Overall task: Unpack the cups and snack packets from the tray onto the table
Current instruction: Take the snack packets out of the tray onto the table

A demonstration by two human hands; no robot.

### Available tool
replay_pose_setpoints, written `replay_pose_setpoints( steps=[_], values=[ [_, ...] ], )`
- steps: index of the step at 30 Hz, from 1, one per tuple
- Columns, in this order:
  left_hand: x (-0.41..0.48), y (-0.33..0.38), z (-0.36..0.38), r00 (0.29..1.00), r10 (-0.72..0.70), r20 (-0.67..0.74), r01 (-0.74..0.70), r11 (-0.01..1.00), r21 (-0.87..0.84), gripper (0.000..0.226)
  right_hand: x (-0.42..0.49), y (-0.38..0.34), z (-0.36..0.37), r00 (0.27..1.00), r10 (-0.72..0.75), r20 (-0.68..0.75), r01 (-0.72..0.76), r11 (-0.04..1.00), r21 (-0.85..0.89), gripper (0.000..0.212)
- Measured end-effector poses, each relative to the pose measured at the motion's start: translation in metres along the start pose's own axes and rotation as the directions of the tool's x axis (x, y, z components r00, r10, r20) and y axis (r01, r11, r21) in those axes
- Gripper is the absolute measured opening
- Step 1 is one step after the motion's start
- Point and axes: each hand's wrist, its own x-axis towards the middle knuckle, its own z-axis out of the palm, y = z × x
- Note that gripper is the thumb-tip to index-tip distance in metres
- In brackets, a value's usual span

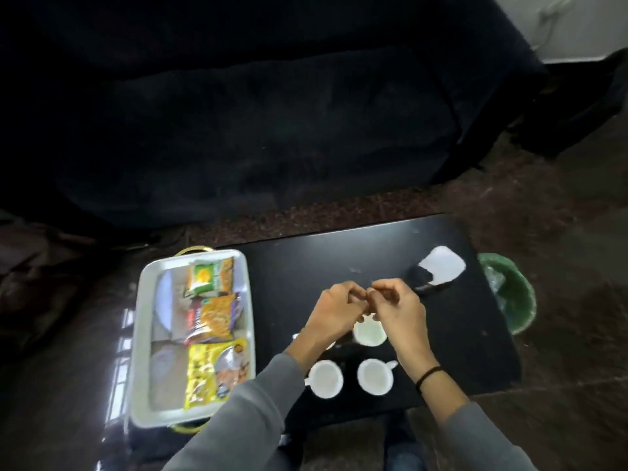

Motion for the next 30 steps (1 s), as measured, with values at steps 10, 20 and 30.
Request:
replay_pose_setpoints(
  steps=[10,20,30],
  values=[
    [-0.056,-0.151,-0.123,0.956,-0.217,-0.199,0.189,0.97,-0.153,0.008,-0.054,-0.015,0.185,0.944,-0.062,0.325,0.128,0.974,-0.189,0.006],
    [-0.084,-0.278,-0.151,0.775,-0.475,-0.417,0.549,0.833,0.071,0.055,-0.075,0.024,0.264,0.843,0.041,0.536,0.32,0.763,-0.561,0.023],
    [-0.075,-0.309,-0.158,0.845,-0.478,-0.238,0.368,0.844,-0.391,0.043,-0.08,0.046,0.259,0.829,-0.032,0.559,0.373,0.775,-0.51,0.026]
  ],
)
